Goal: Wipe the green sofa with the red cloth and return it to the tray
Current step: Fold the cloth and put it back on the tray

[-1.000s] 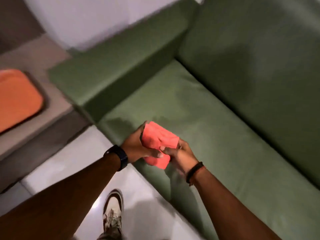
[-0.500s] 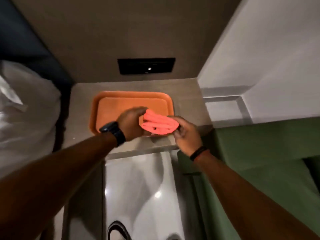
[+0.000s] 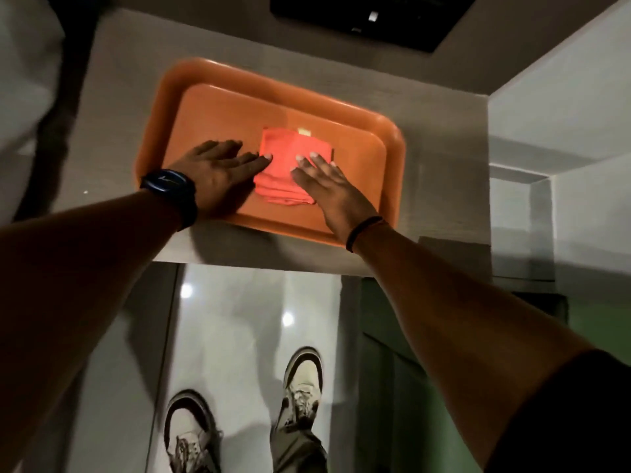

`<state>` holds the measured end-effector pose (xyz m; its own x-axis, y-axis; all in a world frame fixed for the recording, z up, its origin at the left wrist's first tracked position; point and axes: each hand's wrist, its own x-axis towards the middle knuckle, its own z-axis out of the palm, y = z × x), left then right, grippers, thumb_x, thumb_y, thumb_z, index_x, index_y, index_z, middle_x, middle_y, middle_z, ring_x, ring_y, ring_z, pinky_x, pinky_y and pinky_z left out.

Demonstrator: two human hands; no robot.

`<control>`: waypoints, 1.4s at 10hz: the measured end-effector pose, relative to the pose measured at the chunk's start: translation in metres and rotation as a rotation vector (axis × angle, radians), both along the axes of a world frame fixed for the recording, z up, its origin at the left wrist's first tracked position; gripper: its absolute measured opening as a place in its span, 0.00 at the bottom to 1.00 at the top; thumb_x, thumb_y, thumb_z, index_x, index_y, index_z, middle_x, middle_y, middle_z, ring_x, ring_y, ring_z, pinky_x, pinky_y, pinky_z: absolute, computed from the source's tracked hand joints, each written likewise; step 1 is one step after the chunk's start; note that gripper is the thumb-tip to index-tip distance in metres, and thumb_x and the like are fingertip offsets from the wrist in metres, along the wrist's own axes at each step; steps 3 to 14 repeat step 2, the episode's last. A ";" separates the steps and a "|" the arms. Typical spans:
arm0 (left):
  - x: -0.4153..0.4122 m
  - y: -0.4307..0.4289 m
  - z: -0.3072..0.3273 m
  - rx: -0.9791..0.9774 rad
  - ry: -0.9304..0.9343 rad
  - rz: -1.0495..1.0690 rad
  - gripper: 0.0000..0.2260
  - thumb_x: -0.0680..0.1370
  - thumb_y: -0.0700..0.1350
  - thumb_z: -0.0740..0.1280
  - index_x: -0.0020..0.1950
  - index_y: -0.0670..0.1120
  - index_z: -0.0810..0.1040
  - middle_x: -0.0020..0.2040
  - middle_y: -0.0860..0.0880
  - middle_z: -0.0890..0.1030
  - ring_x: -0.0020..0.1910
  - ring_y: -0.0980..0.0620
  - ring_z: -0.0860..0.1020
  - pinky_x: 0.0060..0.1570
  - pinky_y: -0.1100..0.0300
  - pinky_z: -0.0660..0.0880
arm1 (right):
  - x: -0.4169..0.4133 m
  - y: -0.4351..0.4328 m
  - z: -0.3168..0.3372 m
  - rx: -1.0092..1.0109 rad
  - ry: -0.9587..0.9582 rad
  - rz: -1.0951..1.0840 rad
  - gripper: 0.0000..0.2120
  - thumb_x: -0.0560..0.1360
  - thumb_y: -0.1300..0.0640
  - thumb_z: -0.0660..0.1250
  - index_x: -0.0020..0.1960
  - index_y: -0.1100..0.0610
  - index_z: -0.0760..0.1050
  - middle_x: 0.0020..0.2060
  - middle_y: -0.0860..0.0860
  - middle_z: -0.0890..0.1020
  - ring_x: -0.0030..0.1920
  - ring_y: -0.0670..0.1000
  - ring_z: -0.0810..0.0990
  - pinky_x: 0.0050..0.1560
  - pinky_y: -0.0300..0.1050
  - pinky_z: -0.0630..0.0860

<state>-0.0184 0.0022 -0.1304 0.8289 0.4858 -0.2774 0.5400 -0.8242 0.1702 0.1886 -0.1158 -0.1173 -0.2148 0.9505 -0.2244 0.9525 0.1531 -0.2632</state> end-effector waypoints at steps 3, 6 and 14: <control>0.010 0.005 0.014 0.062 0.212 0.002 0.29 0.80 0.48 0.56 0.78 0.53 0.45 0.79 0.45 0.49 0.76 0.43 0.46 0.73 0.47 0.46 | 0.004 0.006 0.014 -0.040 -0.037 0.009 0.30 0.73 0.67 0.38 0.73 0.59 0.57 0.75 0.58 0.57 0.75 0.59 0.52 0.74 0.56 0.51; 0.010 0.005 0.014 0.062 0.212 0.002 0.29 0.80 0.48 0.56 0.78 0.53 0.45 0.79 0.45 0.49 0.76 0.43 0.46 0.73 0.47 0.46 | 0.004 0.006 0.014 -0.040 -0.037 0.009 0.30 0.73 0.67 0.38 0.73 0.59 0.57 0.75 0.58 0.57 0.75 0.59 0.52 0.74 0.56 0.51; 0.010 0.005 0.014 0.062 0.212 0.002 0.29 0.80 0.48 0.56 0.78 0.53 0.45 0.79 0.45 0.49 0.76 0.43 0.46 0.73 0.47 0.46 | 0.004 0.006 0.014 -0.040 -0.037 0.009 0.30 0.73 0.67 0.38 0.73 0.59 0.57 0.75 0.58 0.57 0.75 0.59 0.52 0.74 0.56 0.51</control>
